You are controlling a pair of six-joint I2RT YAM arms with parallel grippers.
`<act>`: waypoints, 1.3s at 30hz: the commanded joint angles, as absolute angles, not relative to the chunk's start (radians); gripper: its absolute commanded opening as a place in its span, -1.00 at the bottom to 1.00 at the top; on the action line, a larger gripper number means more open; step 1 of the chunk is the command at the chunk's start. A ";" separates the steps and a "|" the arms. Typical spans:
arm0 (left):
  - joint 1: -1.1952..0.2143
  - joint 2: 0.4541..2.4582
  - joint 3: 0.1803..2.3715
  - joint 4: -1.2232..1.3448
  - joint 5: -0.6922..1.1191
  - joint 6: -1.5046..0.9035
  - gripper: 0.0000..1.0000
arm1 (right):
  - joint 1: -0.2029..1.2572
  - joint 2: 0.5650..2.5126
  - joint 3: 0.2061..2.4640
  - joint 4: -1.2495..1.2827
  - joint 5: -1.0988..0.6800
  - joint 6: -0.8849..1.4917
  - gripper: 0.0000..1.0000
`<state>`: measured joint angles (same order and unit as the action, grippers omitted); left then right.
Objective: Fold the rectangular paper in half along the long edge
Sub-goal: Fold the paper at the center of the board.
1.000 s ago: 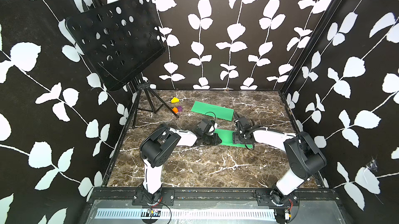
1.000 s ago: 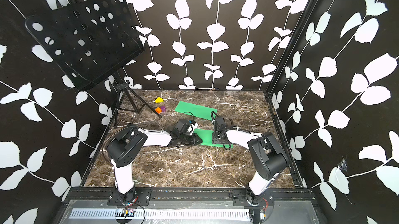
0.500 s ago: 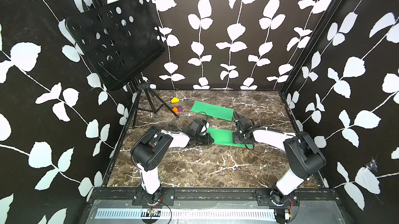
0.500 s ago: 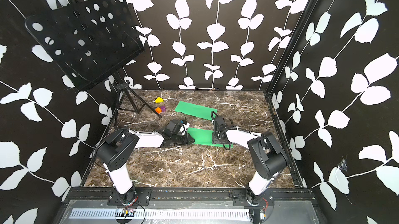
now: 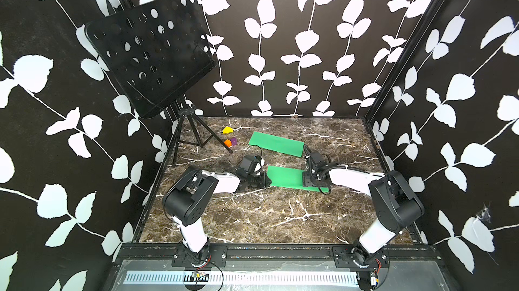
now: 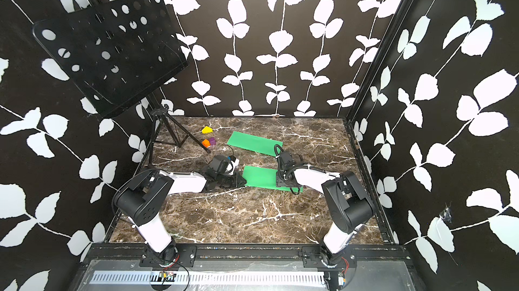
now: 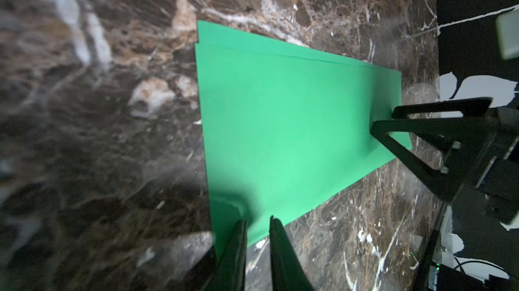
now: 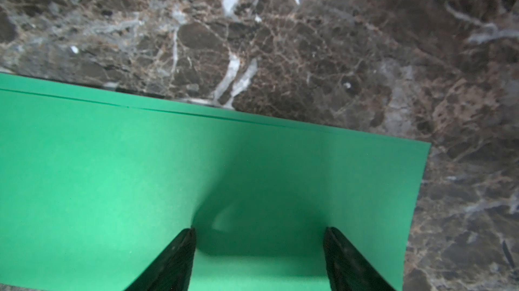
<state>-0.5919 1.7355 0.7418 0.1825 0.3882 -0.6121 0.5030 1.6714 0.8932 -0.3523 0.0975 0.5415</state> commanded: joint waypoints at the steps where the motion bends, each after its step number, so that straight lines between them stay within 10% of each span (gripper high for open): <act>1: -0.575 1.739 0.664 -0.012 0.296 -0.585 -0.61 | 0.489 1.721 0.868 -0.442 0.109 0.549 0.45; 13: -0.536 1.614 0.675 -0.133 0.224 -0.498 -0.46 | 0.495 1.671 0.900 -0.439 0.072 0.521 0.46; 29: -0.537 1.242 0.615 -0.113 0.044 -0.458 0.97 | 0.776 1.497 0.851 -0.388 0.150 0.621 0.67; 39: -0.530 0.893 0.511 -0.156 -0.287 -0.155 0.98 | 0.745 1.366 0.820 -0.309 0.328 0.473 0.92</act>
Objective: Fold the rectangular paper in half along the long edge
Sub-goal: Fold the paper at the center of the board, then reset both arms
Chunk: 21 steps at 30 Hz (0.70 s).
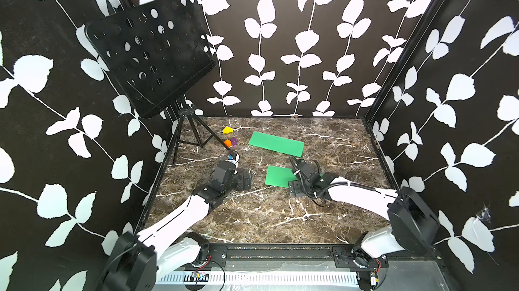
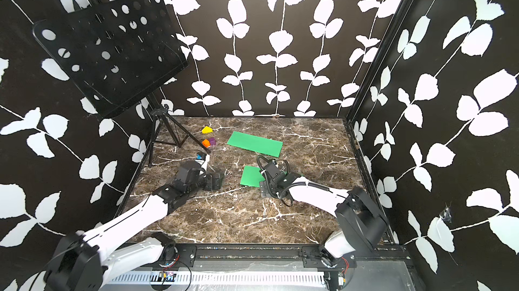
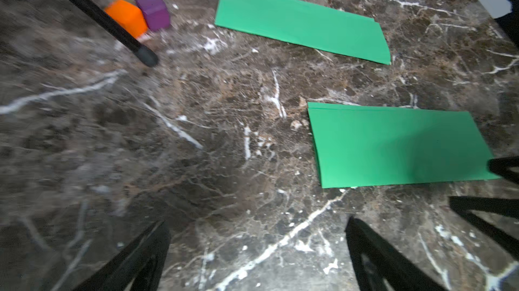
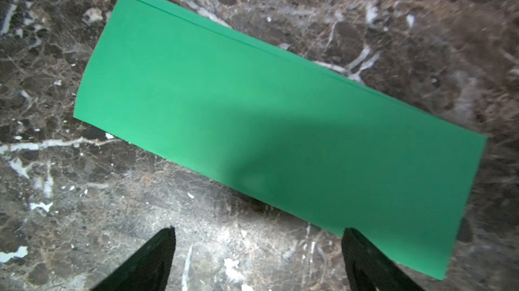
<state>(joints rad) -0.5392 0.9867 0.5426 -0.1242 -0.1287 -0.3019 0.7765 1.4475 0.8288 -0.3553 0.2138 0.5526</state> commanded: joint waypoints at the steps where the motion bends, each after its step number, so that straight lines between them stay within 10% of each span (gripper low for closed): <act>1: -0.527 0.853 0.499 -0.154 -0.310 -0.120 0.97 | 0.727 1.341 0.814 -0.303 0.338 0.448 0.94; 10: -0.385 0.631 0.326 0.061 -0.386 0.097 0.97 | 0.464 1.166 0.695 -0.085 0.432 0.161 0.99; 21: -0.157 1.024 0.316 0.443 -0.184 0.136 0.97 | 0.225 1.255 0.395 0.588 0.343 -0.095 0.98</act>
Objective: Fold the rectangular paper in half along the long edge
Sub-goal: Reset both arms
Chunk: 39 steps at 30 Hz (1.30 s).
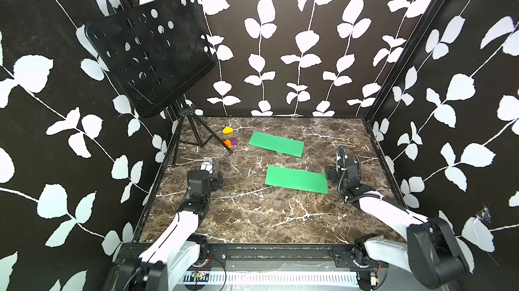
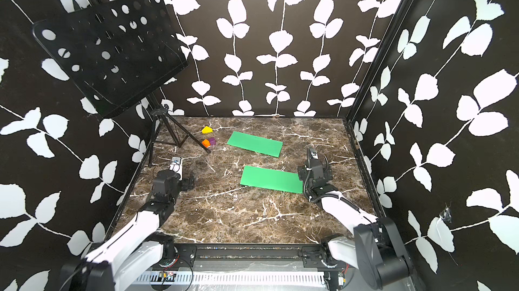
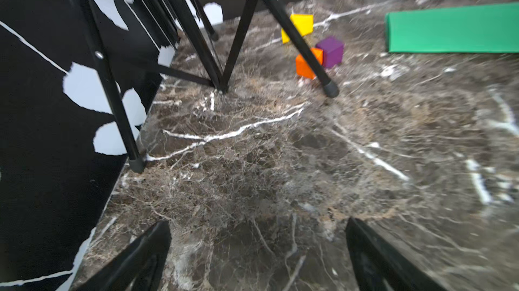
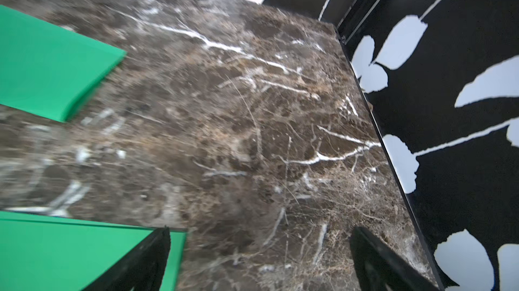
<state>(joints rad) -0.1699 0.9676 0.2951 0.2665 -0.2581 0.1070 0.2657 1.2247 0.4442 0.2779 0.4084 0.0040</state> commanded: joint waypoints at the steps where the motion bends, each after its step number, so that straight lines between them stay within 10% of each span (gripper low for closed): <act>1: -0.153 1.059 0.321 0.482 -0.169 0.140 0.97 | 0.209 1.269 0.382 0.631 0.319 -0.096 0.99; 15: -0.051 1.567 0.416 0.898 -0.022 0.132 0.98 | 0.080 1.528 0.343 0.961 0.130 -0.064 0.99; 39: -0.037 1.551 0.418 0.853 -0.023 0.112 0.98 | 0.031 1.525 0.409 0.828 0.108 -0.006 0.98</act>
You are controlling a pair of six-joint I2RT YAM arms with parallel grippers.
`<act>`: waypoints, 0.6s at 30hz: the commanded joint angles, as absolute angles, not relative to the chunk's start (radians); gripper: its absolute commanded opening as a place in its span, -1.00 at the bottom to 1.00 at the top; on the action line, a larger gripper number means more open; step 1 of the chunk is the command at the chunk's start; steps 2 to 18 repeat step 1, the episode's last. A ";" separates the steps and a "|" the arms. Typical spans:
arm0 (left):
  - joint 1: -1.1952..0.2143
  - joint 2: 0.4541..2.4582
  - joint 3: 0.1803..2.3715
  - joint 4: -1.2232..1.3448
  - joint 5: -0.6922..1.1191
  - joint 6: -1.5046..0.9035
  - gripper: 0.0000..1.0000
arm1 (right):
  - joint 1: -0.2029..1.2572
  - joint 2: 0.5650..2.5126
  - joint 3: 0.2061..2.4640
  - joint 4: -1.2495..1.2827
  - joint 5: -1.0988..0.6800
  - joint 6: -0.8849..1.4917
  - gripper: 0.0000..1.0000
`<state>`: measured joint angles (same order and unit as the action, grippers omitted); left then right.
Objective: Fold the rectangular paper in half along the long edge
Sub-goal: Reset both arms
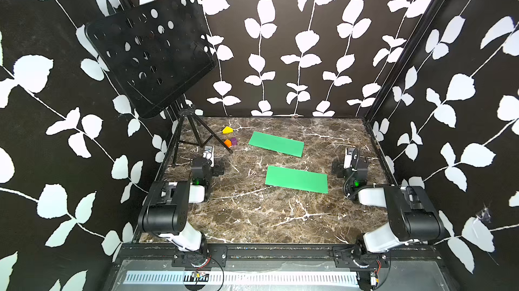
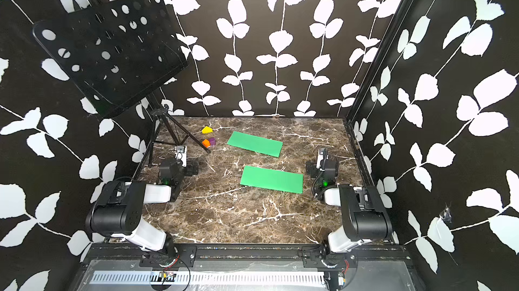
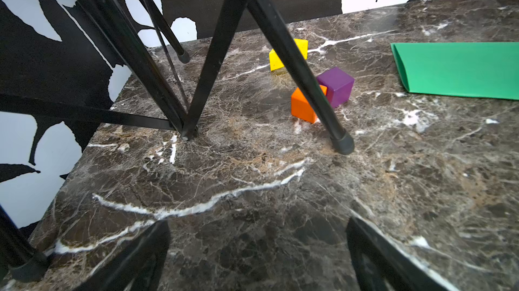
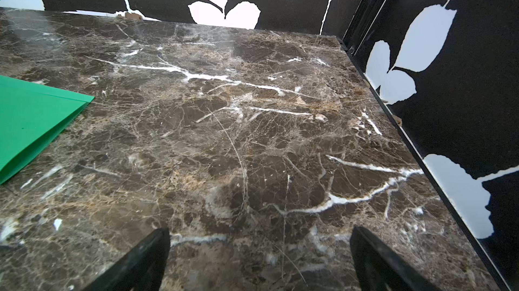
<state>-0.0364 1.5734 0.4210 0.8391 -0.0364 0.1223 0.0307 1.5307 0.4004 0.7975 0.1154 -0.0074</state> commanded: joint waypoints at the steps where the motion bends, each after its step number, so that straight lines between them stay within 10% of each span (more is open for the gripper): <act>1: -0.036 1.549 0.417 0.853 -0.024 0.112 0.98 | 0.031 1.525 0.408 0.830 0.107 -0.005 0.98; 18: -0.036 1.549 0.417 0.853 -0.024 0.112 0.98 | 0.031 1.525 0.408 0.830 0.107 -0.005 0.98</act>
